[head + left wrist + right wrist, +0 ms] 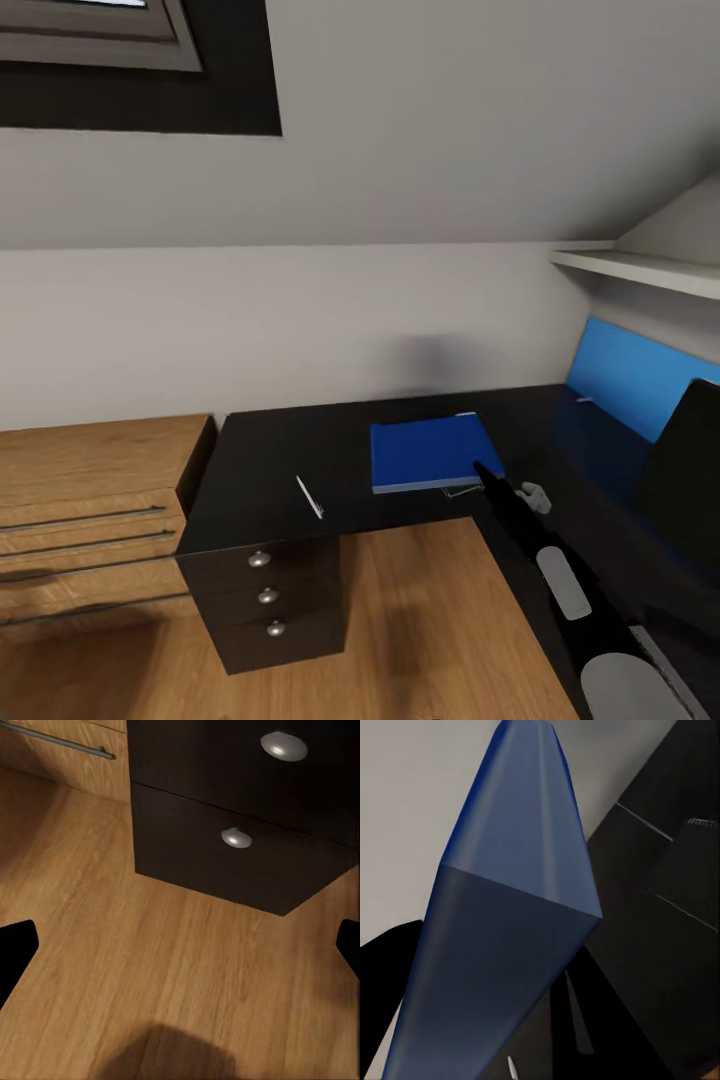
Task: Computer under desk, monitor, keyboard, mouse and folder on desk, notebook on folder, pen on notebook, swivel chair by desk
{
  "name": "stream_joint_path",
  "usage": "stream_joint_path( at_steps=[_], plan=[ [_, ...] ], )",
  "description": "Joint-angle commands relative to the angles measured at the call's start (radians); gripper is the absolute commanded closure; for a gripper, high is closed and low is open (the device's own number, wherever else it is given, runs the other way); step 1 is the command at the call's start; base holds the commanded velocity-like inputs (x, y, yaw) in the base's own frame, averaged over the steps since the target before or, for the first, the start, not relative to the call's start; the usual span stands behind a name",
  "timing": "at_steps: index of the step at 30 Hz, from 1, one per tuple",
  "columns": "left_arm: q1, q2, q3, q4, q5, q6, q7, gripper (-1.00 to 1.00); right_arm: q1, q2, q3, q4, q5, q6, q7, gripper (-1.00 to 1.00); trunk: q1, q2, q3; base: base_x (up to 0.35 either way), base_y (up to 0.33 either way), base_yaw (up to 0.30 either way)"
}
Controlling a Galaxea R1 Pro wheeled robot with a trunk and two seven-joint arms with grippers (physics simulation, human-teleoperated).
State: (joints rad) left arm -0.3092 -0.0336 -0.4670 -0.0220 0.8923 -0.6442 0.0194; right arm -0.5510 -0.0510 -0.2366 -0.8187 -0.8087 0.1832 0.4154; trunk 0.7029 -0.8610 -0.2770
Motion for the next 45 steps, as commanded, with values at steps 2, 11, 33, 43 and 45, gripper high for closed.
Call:
stream_joint_path(
  at_steps=[2, 11, 33, 43, 45],
  plan=[
    [-0.001, 0.000, -0.009, 0.000, 0.007, -0.003, 0.002, -1.00, 0.000, 0.000, -0.002, 0.000, -0.011, 0.010, 0.003, 1.00, 0.000, -0.001, -0.001, 0.000, 0.000, -0.237],
    [-0.001, 0.000, -0.009, 0.000, 0.007, -0.003, 0.002, -1.00, -0.001, 0.000, -0.002, 0.000, -0.012, 0.011, 0.006, 1.00, 0.000, -0.001, -0.001, 0.000, 0.000, -0.175],
    [-0.001, 0.000, -0.009, 0.000, 0.007, -0.003, 0.002, -1.00, -0.001, -0.018, 0.000, 0.027, -0.010, 0.048, 0.168, 1.00, 0.000, -0.001, -0.001, 0.000, 0.000, -0.008],
    [-0.001, -0.006, -0.006, 0.000, 0.008, -0.002, 0.013, -1.00, 0.008, 0.003, -0.015, 0.009, -0.025, 0.062, 0.185, 1.00, 0.000, -0.001, -0.001, 0.000, 0.000, 0.000],
    [-0.001, -0.006, -0.006, 0.000, 0.008, -0.002, 0.013, -1.00, 0.008, 0.014, -0.026, -0.002, -0.037, 0.073, 0.196, 1.00, 0.000, -0.001, -0.001, 0.000, 0.000, 0.000]
  ],
)
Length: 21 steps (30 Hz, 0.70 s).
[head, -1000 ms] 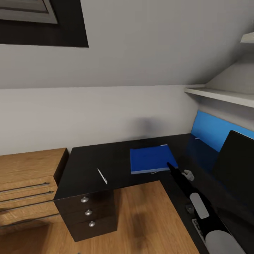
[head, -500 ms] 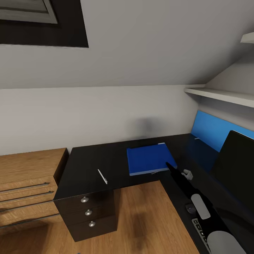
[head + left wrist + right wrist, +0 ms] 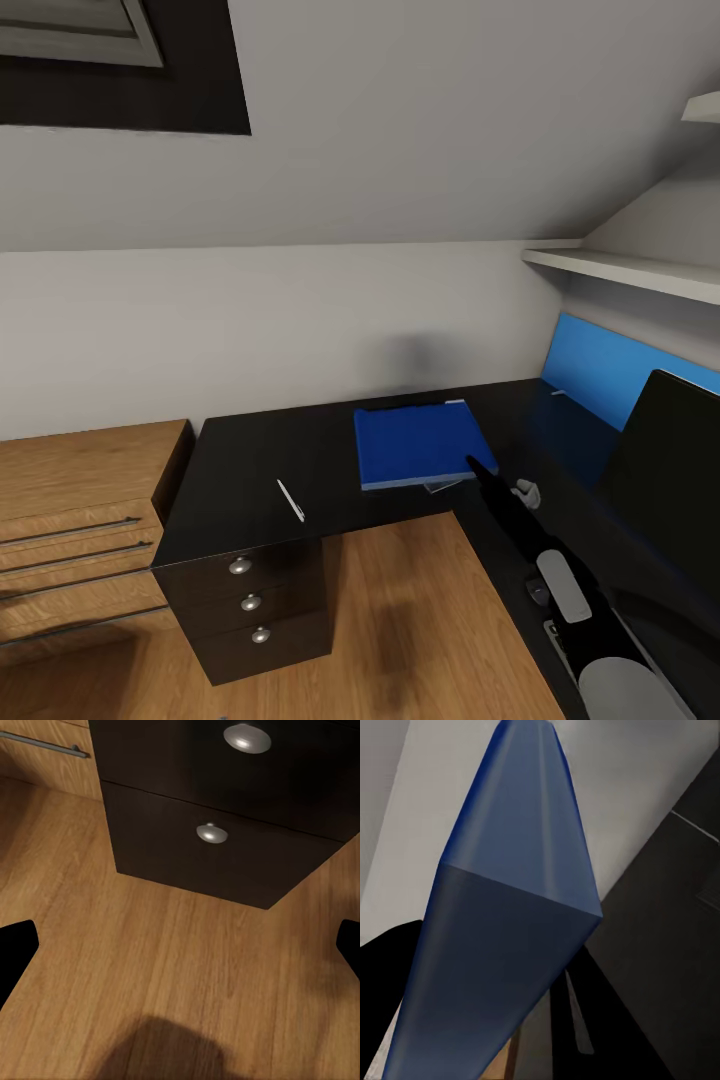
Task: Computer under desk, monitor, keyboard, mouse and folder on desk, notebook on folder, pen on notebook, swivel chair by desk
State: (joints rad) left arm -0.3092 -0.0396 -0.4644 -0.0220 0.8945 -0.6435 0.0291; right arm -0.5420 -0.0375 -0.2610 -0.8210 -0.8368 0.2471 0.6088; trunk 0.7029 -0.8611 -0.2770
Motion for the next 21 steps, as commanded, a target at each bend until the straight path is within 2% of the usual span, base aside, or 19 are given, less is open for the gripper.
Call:
stream_joint_path(
  at_steps=[1, 8, 14, 21],
  plan=[
    [-0.001, -0.001, -0.009, 0.001, 0.005, -0.003, 0.003, -1.00, -0.001, 0.000, -0.007, -0.006, -0.012, 0.012, 0.005, 1.00, 0.000, -0.001, -0.001, 0.000, 0.000, 0.000],
    [-0.001, 0.019, -0.012, 0.000, 0.003, -0.002, 0.002, -1.00, 0.008, -0.006, -0.013, 0.015, -0.014, 0.001, 0.011, 1.00, 0.000, -0.001, -0.001, 0.000, 0.000, 0.000],
    [-0.001, 0.022, -0.013, 0.000, 0.003, -0.002, 0.002, -1.00, 0.009, -0.009, -0.013, 0.028, -0.014, 0.000, 0.028, 1.00, 0.000, -0.001, -0.001, 0.000, 0.000, 0.000],
    [-0.001, 0.023, -0.013, 0.000, 0.003, -0.002, 0.002, -1.00, 0.011, -0.045, -0.012, 0.037, -0.012, 0.004, 0.039, 1.00, 0.000, -0.001, -0.001, 0.000, 0.000, 0.000]
  ],
)
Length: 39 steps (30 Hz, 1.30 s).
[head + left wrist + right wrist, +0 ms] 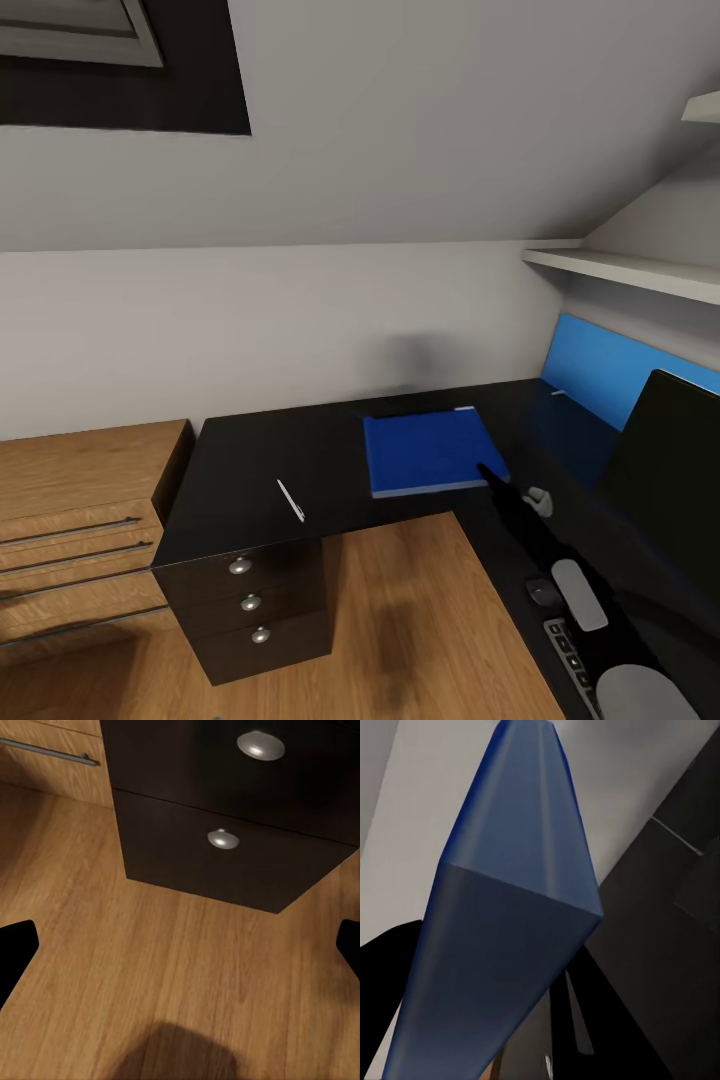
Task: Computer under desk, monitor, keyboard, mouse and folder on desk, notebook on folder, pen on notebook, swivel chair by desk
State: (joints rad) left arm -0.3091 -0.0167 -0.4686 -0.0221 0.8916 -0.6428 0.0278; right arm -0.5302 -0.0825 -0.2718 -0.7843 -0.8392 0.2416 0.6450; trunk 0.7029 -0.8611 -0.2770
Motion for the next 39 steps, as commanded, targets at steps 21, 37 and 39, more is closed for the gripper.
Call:
stream_joint_path(
  at_steps=[21, 37, 39],
  plan=[
    [-0.001, 0.001, -0.008, 0.001, 0.006, -0.005, 0.003, -1.00, -0.001, -0.011, -0.073, 0.061, -0.010, -0.013, -0.011, 1.00, 0.000, -0.001, -0.001, 0.000, 0.000, 0.000],
    [-0.001, 0.001, -0.008, 0.001, 0.006, -0.005, 0.003, -1.00, -0.001, -0.020, -0.120, 0.063, -0.011, -0.019, -0.127, 1.00, 0.000, -0.001, -0.001, 0.000, 0.000, 0.000],
    [-0.001, 0.001, -0.008, 0.001, 0.006, -0.005, 0.003, -1.00, -0.001, -0.020, -0.127, 0.063, -0.011, -0.026, -0.159, 1.00, 0.000, -0.001, -0.001, 0.000, 0.000, 0.000]
  ],
)
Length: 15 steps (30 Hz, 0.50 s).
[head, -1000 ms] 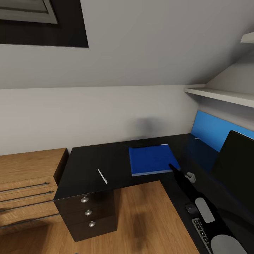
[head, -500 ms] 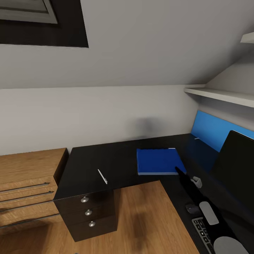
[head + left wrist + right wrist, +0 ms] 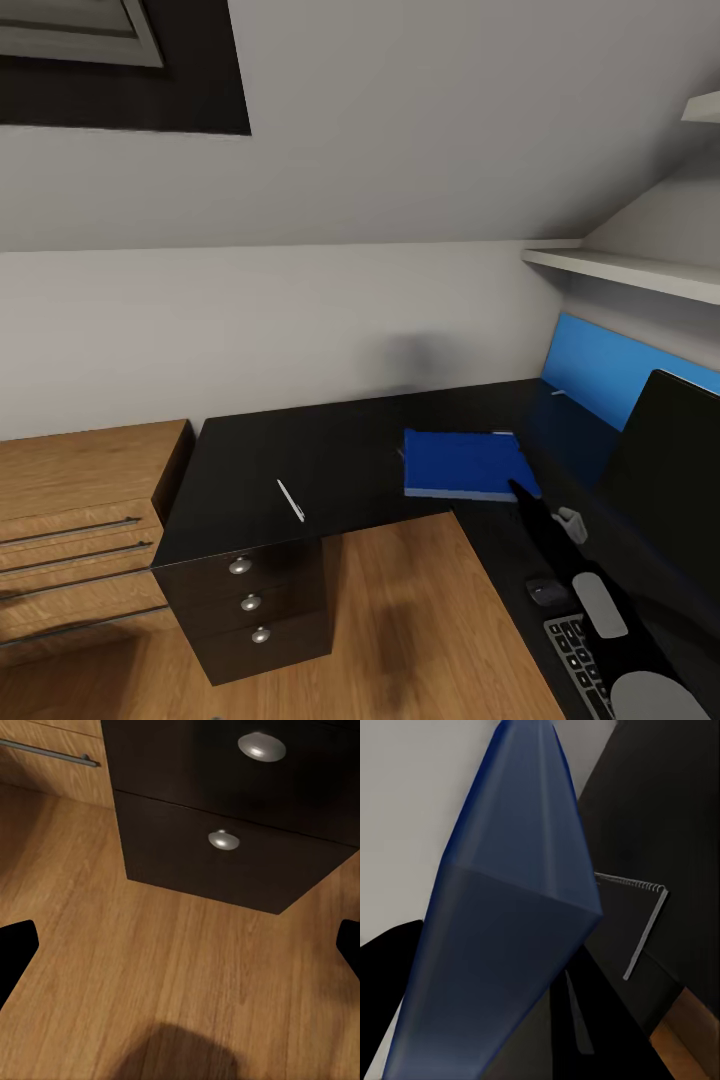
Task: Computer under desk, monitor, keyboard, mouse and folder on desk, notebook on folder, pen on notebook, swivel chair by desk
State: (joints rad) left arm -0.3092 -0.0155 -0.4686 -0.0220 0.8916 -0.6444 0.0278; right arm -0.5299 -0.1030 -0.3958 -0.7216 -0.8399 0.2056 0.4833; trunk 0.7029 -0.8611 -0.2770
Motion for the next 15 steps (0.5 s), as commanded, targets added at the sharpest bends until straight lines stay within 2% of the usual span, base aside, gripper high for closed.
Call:
stream_joint_path(
  at_steps=[1, 8, 15],
  plan=[
    [-0.001, 0.000, -0.008, 0.001, 0.006, -0.003, 0.003, -1.00, -0.001, 0.000, -0.004, 0.000, -0.010, 0.004, -0.005, 1.00, 0.000, -0.001, -0.001, 0.000, 0.000, 0.000],
    [-0.001, 0.000, -0.008, 0.001, 0.006, -0.003, 0.003, -1.00, -0.001, 0.002, -0.004, 0.001, -0.009, -0.143, -0.058, 1.00, 0.000, -0.001, -0.001, 0.000, 0.000, 0.000],
    [-0.001, 0.000, -0.008, 0.001, 0.006, -0.003, 0.003, -1.00, -0.001, 0.003, -0.004, 0.001, -0.008, -0.176, -0.084, 1.00, 0.000, -0.001, -0.001, 0.000, 0.000, 0.000]
  ],
)
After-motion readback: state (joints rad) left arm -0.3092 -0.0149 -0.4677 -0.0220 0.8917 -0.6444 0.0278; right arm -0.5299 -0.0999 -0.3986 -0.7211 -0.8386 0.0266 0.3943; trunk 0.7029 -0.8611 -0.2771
